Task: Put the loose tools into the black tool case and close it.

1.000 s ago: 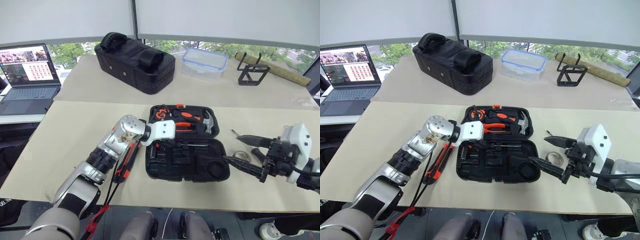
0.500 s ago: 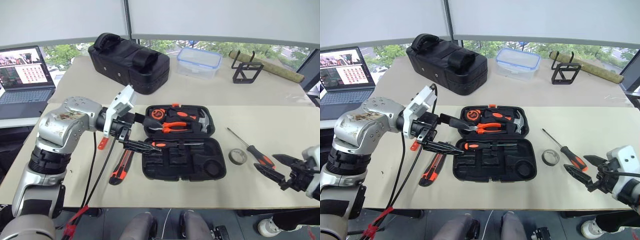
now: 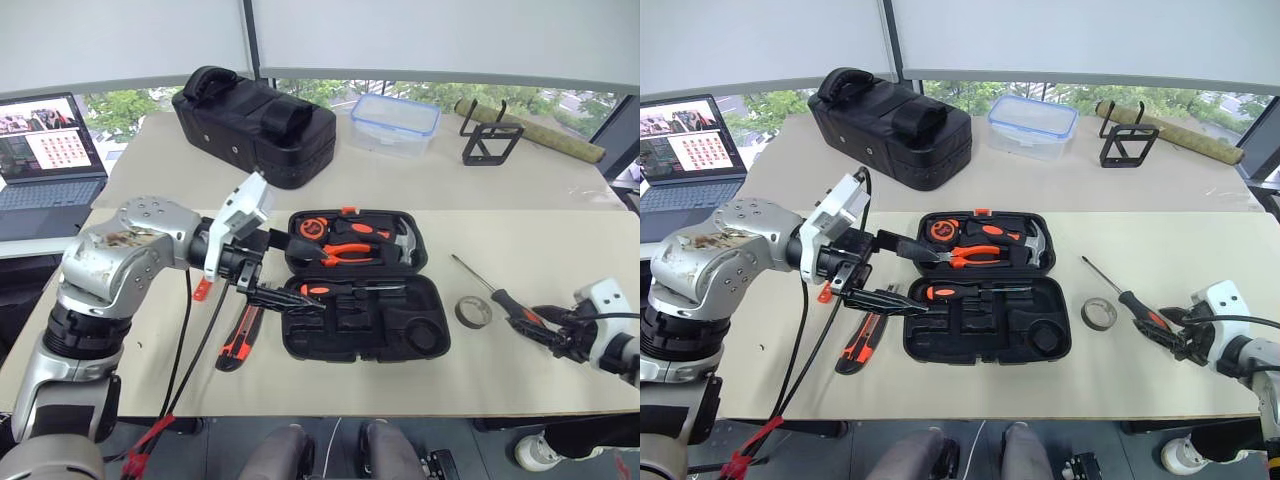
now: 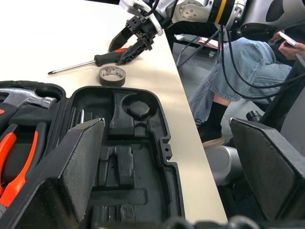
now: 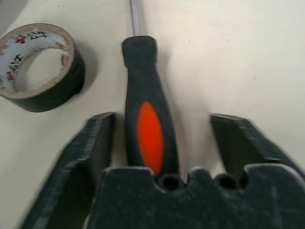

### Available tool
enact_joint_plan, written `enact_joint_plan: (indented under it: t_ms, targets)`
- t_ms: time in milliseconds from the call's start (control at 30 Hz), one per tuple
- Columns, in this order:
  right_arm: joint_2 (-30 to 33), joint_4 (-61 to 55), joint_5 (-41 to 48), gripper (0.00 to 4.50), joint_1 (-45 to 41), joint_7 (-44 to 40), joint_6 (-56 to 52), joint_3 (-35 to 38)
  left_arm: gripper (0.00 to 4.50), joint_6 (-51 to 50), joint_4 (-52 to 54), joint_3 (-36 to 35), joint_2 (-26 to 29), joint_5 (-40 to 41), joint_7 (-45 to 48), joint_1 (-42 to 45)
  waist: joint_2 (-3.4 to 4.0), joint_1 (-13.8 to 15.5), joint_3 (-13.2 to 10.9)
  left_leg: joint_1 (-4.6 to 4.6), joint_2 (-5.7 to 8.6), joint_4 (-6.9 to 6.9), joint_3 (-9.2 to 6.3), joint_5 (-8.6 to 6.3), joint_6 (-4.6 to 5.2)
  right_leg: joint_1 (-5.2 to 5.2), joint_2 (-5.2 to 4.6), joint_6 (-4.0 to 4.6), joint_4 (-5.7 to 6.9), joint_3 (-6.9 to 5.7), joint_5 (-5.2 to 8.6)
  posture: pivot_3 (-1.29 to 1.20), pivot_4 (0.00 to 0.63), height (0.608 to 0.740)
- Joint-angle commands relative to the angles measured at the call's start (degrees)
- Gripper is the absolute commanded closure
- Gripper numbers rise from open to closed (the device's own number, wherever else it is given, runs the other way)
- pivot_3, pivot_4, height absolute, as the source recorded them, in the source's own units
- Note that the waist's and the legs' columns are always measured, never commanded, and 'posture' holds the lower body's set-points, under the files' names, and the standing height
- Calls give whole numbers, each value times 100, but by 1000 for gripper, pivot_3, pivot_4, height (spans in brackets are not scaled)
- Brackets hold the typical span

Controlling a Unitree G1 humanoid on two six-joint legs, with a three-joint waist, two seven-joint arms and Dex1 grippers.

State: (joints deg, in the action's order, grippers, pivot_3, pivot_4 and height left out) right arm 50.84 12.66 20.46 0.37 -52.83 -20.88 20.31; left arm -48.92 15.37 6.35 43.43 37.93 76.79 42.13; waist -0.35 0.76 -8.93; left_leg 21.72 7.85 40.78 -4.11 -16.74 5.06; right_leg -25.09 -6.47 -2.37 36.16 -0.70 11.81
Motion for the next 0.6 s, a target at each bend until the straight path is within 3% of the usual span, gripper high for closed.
enact_joint_plan:
  t_ms: [33,100,133,300,467,600]
  targets:
    - [182,-261,160,2703,90,-241,-105,208,0,129,124,-90,113,23,-25,0,0,-1,0,0,0,0,0,0,0,-1,0,0,0,1,0,0,150,722]
    - [345,-516,386,3405,21,-447,-281,375,0,159,112,-82,136,12,-18,-23,5,-6,-1,1,0,0,0,0,0,-2,0,0,0,1,0,0,150,722]
    - [385,-579,443,3459,0,-498,-331,415,0,167,108,-79,142,14,-18,-28,9,-6,-2,3,0,0,1,0,0,-3,-1,0,0,3,0,0,150,722]
    - [658,-2030,1108,3458,-645,-1232,-726,-103,0,373,-16,56,224,-135,100,-65,24,-64,-4,4,-9,-3,6,0,-1,-8,-6,4,0,10,-2,0,150,722]
    - [641,-2678,634,3458,-1500,-1711,-358,-1428,0,602,-198,185,332,-317,284,-58,19,-29,-7,6,-23,-3,3,-5,-11,-8,2,9,-5,0,-4,0,150,722]
    - [457,-2414,-91,3458,-2173,-1844,252,-2306,0,788,-236,216,442,-449,365,-115,18,12,-8,28,-12,8,4,-5,-9,-23,0,7,-6,-3,-4,0,150,722]
